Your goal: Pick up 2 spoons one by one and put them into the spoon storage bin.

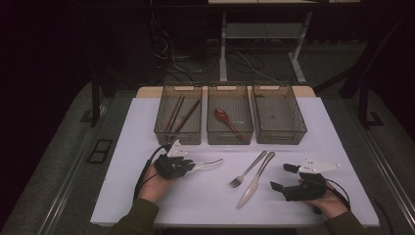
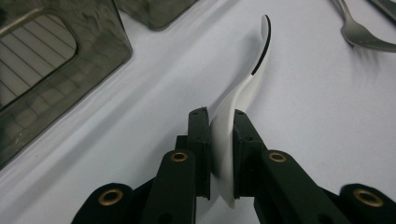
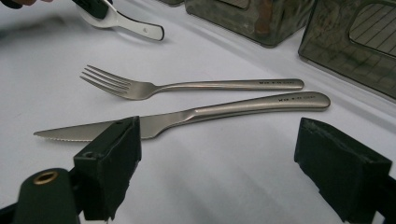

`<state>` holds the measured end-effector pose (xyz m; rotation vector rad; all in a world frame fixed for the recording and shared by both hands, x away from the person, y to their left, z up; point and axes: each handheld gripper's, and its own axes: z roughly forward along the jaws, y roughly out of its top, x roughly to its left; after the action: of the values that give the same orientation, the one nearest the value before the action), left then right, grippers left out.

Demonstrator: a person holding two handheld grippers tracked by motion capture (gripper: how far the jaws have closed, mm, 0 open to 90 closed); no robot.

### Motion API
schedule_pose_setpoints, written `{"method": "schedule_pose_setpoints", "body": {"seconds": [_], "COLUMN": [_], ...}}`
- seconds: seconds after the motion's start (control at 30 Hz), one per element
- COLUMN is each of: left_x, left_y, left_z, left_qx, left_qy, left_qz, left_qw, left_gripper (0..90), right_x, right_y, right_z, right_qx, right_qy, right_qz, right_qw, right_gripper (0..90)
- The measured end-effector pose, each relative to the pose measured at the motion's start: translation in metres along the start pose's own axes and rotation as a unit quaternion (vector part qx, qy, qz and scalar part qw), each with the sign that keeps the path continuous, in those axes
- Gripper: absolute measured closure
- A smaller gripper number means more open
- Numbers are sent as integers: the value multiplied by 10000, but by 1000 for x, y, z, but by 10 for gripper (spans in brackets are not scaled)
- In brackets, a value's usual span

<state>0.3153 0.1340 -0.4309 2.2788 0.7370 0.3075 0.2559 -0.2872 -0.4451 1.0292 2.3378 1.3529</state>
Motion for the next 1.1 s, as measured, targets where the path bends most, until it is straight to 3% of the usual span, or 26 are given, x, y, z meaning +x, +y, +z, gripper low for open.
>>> {"method": "schedule_pose_setpoints", "body": {"seconds": [0.5, 0.73, 1.1], "left_x": [-2, 1, 9], "left_y": [16, 26, 57], "left_z": [-7, -10, -10], "left_qx": [-322, -522, -795], "left_qy": [-99, -179, -163], "left_qz": [169, 153, 210], "left_qw": [9993, 9984, 9965], "left_gripper": [800, 800, 800], "right_x": [1, 0, 0], "right_y": [0, 0, 0], "right_z": [1, 1, 0], "right_qx": [19, 9, -9], "right_qy": [12, 6, 6], "right_qz": [2, 7, 19], "right_qw": [10000, 10000, 10000], "right_gripper": [146, 146, 146]}}
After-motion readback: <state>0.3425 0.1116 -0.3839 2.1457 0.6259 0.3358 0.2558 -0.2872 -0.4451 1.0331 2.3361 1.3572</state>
